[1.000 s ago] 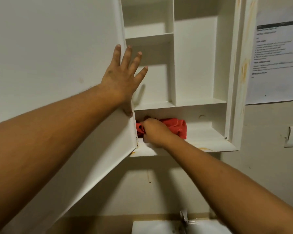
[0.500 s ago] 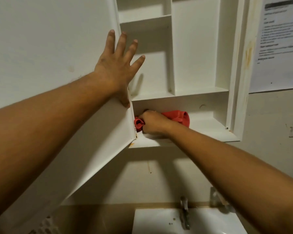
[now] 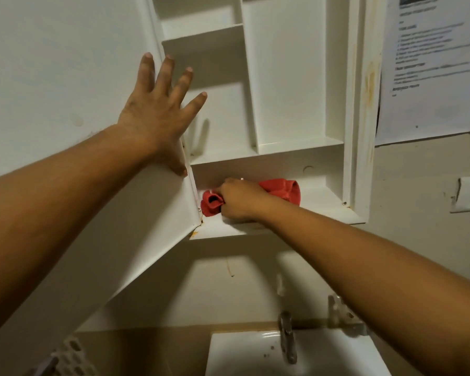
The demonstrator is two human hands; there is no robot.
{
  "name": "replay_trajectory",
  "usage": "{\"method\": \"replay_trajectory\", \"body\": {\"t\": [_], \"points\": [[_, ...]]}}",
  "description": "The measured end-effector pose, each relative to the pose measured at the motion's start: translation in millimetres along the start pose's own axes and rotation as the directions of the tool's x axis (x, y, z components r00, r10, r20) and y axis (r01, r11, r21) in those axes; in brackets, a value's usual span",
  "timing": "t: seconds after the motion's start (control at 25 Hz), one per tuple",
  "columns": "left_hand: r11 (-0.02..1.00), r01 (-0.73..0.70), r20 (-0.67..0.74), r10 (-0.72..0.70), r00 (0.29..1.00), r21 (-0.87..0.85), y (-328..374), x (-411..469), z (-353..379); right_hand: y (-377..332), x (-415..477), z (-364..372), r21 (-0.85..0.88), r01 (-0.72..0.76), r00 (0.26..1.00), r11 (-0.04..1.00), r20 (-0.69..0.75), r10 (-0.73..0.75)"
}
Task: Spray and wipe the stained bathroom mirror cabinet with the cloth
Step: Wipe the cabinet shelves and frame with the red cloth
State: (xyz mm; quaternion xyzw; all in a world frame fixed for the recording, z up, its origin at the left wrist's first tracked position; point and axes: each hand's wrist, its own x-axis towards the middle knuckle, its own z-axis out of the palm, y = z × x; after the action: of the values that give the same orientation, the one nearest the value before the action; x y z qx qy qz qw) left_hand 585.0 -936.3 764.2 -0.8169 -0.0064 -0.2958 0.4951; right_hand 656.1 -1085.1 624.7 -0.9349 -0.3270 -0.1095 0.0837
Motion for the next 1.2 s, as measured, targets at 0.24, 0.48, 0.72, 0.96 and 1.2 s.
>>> {"method": "replay_trajectory", "body": {"t": [0.24, 0.48, 0.72, 0.96, 1.2], "points": [[1.000, -0.023, 0.002, 0.023, 1.000, -0.004, -1.1, 1.2, 3.7, 77.8, -72.3, -27.6, -0.472, -0.382, 0.919, 0.795, -0.100, 0.382], [1.000, -0.021, -0.006, 0.021, 1.000, -0.005, -0.5, -1.2, 4.9, -43.9, -13.6, 18.5, 0.225, -0.002, 0.999, 0.974, 0.050, -0.009], [0.999, -0.046, -0.031, 0.045, 0.998, -0.013, -2.7, 1.5, 8.1, 63.5, -89.6, -16.2, 0.034, -0.199, 0.978, 0.979, -0.056, 0.201], [0.999, -0.037, -0.033, 0.037, 0.999, -0.005, -1.6, 1.8, 9.4, -38.2, -31.3, 34.2, 0.048, -0.146, 0.967, 0.988, -0.204, 0.153], [0.999, -0.040, -0.037, 0.040, 0.999, 0.008, -3.6, 0.4, 9.6, 35.0, -85.0, 2.6, 0.010, -0.133, 0.978, 0.991, -0.162, 0.132]]}}
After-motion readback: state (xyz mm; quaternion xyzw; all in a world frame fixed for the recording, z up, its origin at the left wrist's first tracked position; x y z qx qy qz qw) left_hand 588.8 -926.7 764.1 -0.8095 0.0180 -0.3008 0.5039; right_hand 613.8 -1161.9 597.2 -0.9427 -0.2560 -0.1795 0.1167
